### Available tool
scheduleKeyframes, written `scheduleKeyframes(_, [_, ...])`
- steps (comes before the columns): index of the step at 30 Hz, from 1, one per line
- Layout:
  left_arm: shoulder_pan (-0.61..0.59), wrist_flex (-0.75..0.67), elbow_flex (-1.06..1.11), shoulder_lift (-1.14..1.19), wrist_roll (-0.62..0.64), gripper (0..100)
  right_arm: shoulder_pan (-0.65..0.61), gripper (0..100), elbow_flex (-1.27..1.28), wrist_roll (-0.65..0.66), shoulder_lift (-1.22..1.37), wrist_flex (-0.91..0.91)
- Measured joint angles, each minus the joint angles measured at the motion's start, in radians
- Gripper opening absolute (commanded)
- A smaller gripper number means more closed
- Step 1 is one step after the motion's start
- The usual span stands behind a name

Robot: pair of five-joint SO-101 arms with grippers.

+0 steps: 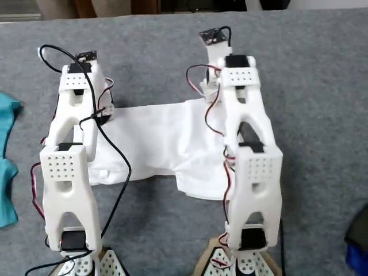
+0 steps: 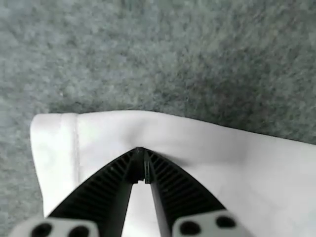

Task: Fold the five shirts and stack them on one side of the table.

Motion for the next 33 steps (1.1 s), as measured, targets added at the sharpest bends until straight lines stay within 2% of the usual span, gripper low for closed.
scheduleKeyframes(7, [-0.003, 0.000, 0.000, 0.005, 0.002, 2, 0.037, 1.5, -0.382, 0.044, 0.304, 0.150])
scheduleKeyframes(17, [-0.078, 0.000, -0.002, 0.008, -0.129, 2, 0.066, 1.5, -0.888, 0.086, 0.582, 0.282])
scheduleKeyframes(21, [-0.127, 0.003, -0.009, 0.008, -0.146, 2, 0.069, 1.5, -0.948, 0.092, 0.608, 0.302])
scheduleKeyframes(27, [-0.135, 0.038, -0.037, 0.015, -0.147, 2, 0.069, 1.8, -0.953, 0.092, 0.608, 0.321])
scheduleKeyframes(33, [-0.121, 0.192, -0.221, 0.026, -0.149, 2, 0.035, 1.9, -0.953, 0.157, 0.542, 0.379])
